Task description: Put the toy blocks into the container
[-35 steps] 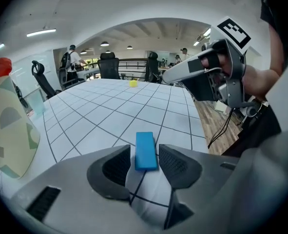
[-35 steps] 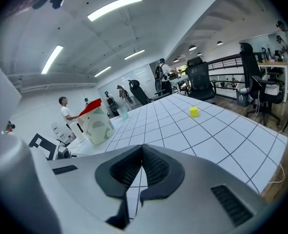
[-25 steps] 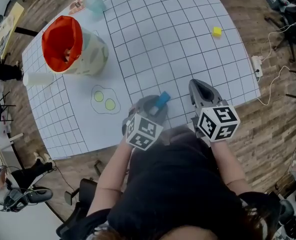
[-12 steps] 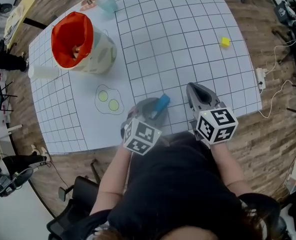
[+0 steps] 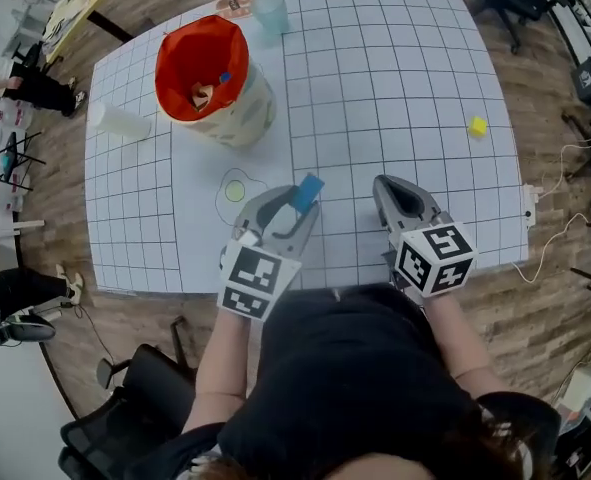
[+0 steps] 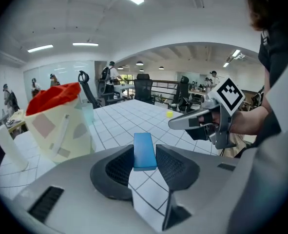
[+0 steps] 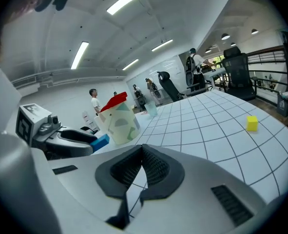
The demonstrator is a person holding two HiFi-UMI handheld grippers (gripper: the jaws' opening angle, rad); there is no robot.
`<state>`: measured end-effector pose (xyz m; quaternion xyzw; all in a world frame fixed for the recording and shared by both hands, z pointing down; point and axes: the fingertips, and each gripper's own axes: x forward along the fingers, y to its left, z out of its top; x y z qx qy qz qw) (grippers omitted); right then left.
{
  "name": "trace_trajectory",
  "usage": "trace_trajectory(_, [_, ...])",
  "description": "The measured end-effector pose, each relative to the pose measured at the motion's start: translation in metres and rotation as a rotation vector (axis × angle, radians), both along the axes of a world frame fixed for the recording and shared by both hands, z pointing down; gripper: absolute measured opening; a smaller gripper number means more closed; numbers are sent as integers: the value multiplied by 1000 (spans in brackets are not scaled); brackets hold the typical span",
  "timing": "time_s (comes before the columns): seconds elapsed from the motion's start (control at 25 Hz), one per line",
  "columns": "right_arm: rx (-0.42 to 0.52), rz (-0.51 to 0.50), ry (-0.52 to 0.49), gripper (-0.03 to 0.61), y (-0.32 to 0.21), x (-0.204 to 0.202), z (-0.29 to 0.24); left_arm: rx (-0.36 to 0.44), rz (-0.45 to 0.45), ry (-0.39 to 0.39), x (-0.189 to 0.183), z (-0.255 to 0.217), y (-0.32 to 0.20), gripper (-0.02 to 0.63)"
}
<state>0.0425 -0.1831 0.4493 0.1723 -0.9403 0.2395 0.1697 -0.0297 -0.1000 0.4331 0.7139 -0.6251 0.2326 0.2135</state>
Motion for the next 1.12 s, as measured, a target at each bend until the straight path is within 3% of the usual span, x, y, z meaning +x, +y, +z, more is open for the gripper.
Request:
trace_trajectory(0.28, [26, -76, -30, 12, 13, -44, -22, 85, -102, -25, -58, -50, 7, 161])
trace_trajectory(0.72, [59, -110, -15, 12, 44, -111, -45, 204, -114, -92, -155, -119, 2, 161])
trace_trajectory(1.12, [40, -39, 60, 12, 61, -126, -29, 203, -99, -167, -218, -116, -19, 161])
